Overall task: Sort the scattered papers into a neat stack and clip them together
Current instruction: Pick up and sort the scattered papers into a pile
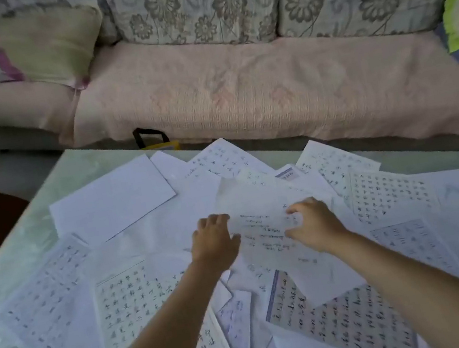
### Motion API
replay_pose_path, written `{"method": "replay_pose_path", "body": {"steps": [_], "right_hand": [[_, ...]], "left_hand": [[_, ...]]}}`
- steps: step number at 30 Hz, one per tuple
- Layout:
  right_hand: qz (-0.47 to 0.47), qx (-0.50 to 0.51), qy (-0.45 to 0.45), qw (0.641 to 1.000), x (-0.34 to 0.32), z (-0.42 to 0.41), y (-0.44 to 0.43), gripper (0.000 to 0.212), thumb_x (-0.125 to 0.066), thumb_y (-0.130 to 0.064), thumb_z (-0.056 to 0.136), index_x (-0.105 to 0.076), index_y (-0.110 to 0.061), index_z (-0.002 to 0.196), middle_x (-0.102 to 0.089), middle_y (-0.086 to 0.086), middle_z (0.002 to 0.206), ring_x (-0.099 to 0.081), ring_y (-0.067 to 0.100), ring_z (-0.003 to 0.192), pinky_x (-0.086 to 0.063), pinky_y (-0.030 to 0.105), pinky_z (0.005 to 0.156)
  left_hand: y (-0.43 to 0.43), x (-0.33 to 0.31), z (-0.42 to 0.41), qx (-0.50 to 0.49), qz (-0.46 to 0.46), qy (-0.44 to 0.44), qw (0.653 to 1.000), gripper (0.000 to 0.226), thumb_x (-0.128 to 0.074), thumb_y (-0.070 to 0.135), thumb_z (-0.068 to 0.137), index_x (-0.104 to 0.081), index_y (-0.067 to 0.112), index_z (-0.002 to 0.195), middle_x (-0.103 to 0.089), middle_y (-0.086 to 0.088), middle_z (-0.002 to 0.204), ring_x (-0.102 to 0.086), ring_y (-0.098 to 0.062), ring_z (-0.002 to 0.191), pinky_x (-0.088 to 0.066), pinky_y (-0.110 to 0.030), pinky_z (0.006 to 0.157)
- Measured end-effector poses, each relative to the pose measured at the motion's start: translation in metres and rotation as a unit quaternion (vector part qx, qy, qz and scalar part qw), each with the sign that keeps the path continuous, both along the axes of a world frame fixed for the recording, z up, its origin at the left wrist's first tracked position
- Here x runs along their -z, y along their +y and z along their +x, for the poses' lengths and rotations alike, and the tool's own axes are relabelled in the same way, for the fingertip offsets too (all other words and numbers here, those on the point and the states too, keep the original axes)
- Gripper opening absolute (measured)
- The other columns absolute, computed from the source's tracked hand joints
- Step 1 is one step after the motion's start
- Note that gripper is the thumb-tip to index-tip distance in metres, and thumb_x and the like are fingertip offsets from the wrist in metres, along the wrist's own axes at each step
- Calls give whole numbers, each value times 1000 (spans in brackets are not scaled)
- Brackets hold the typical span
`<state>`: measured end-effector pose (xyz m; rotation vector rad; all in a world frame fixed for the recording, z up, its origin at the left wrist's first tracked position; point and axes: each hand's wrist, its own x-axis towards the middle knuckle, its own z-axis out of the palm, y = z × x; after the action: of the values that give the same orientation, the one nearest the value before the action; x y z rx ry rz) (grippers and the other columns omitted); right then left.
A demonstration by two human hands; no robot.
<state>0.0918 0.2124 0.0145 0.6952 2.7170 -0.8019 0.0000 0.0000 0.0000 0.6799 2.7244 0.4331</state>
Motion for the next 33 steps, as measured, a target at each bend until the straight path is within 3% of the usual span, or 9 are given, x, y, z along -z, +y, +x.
{"method": "replay_pose_path", "body": {"steps": [4, 8, 11, 15, 19, 22, 25, 29, 33], "right_hand": [[66, 15, 41, 997, 18, -26, 30, 74, -80, -52, 72, -54, -26, 137, -46, 2, 141, -40, 23, 131, -39, 40, 106], [115, -21, -65, 991, 33, -48, 45, 119, -75, -72, 56, -19, -32, 153, -27, 3, 152, -23, 27, 141, -29, 52, 110], [148, -27, -102, 983, 33, -60, 52, 126, -76, -77, 47, -22, -31, 151, -34, 5, 145, -32, 28, 136, -31, 52, 109], [95, -9, -95, 991, 30, -69, 56, 94, -84, -64, 52, -52, -27, 133, -62, -7, 122, -60, 18, 111, -45, 38, 99], [49, -7, -36, 998, 30, -50, 52, 52, -85, -36, 69, -68, -23, 116, -70, -4, 107, -66, 16, 94, -54, 32, 87], [19, 14, 16, 1000, 21, -20, 45, 39, -83, -21, 74, -71, -21, 111, -70, -5, 96, -67, 15, 89, -52, 27, 74], [-88, 78, 82, 990, 8, 17, 35, 32, -83, -14, 78, -70, -17, 106, -72, -3, 96, -68, 14, 86, -53, 26, 71], [-205, 166, 141, 954, -1, 76, 7, 27, -79, -7, 81, -69, -15, 105, -73, -1, 97, -70, 16, 85, -54, 25, 67], [-288, 216, 155, 920, 10, 123, -19, 32, -82, -3, 77, -71, -10, 106, -77, 4, 98, -73, 25, 89, -59, 42, 86]], "left_hand": [[4, 29, -18, -63, -67, 31, 995, 88, -46, 68, 86, -20, 13, 149, -19, -10, 157, -19, -31, 143, -27, -46, 112], [9, 45, -31, -83, -80, 38, 993, 110, -59, 74, 73, -14, 10, 150, -26, -9, 150, -27, -30, 136, -32, -45, 107], [12, 45, -43, -86, -63, 34, 994, 109, -68, 70, 69, -20, 12, 148, -31, -8, 146, -29, -29, 134, -38, -45, 103], [10, 48, -53, -77, -60, 39, 994, 102, -69, 73, 65, -36, 15, 142, -37, -7, 137, -33, -28, 128, -42, -44, 98], [5, 51, -46, -79, -32, 57, 995, 99, -66, 71, 70, -33, 16, 145, -37, -7, 141, -32, -28, 131, -38, -43, 102], [-1, 47, -25, -99, 51, 89, 990, 92, -61, 64, 80, -24, 15, 150, -31, -7, 150, -27, -29, 137, -32, -45, 108], [-11, 35, 1, -150, 171, 90, 970, 88, -63, 51, 86, -19, 12, 152, -25, -9, 154, -20, -30, 141, -28, -45, 112], [-20, 13, 42, -207, 284, -32, 936, 93, -69, 43, 85, -16, 6, 152, -28, -15, 153, -32, -32, 138, -34, -41, 107], [-27, 8, 75, -235, 323, -239, 885, 60, -76, 36, 82, -49, -3, 119, -66, -14, 103, -66, -26, 86, -52, -29, 72]]}}
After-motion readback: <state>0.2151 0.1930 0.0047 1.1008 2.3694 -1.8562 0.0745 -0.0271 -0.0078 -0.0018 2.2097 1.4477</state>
